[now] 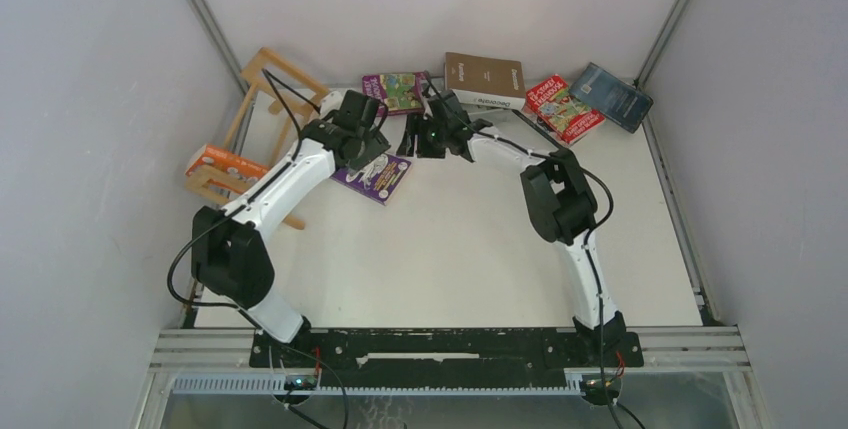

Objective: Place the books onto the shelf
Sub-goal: Adjust the book at the center of the board.

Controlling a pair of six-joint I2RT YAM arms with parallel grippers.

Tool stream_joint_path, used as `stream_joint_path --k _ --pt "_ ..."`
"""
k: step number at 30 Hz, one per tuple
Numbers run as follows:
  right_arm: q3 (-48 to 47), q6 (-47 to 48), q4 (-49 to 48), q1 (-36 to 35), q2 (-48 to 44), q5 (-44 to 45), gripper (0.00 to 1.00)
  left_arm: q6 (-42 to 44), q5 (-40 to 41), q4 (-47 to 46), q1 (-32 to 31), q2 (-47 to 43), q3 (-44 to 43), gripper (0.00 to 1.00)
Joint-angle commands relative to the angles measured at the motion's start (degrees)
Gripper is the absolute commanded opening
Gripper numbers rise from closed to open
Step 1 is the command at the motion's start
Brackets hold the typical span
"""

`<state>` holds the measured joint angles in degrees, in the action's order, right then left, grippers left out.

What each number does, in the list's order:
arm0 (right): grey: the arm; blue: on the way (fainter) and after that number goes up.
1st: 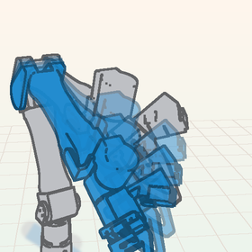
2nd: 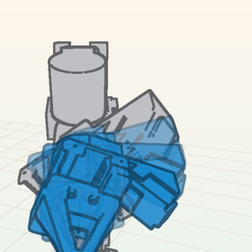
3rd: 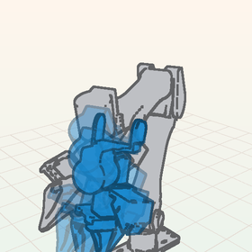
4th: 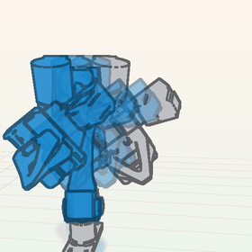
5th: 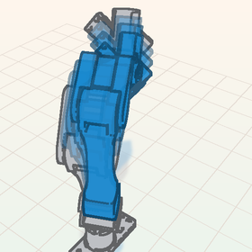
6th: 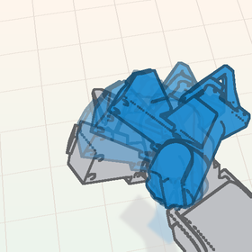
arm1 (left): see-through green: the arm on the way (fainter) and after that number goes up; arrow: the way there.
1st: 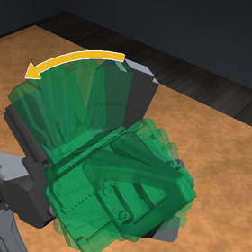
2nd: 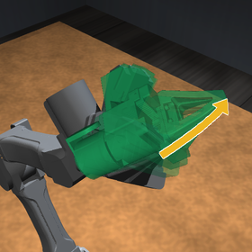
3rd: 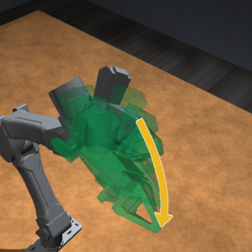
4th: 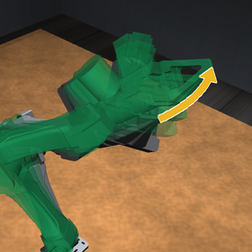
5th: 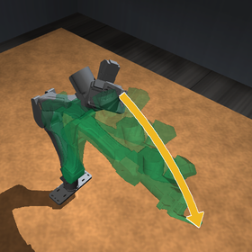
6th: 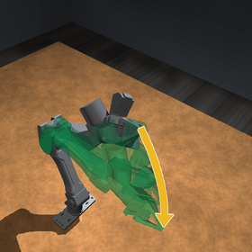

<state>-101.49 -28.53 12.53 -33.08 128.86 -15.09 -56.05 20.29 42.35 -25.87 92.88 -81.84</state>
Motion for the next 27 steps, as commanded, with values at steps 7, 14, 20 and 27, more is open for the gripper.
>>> stream_joint_path --k 7,14,20,27 --pt "-15.28 5.93 7.83 2.17 8.76 -1.57 0.69 -6.02 0.9 -5.8 0.03 1.08 6.21 0.64" --pt "-15.48 7.64 8.28 2.15 11.45 -4.88 0.69 -11.31 4.12 -6.66 -1.04 2.52 9.34 0.64" --pt "-15.92 9.71 9.45 1.56 12.12 -7.32 0.7 -15.07 6.23 -8.02 -2.43 3.61 12.89 0.64" --pt "-13.97 10.4 9.4 -0.01 10.85 -7.31 0.7 -16.64 7.8 -10.13 -3.0 4.37 17.45 0.65"
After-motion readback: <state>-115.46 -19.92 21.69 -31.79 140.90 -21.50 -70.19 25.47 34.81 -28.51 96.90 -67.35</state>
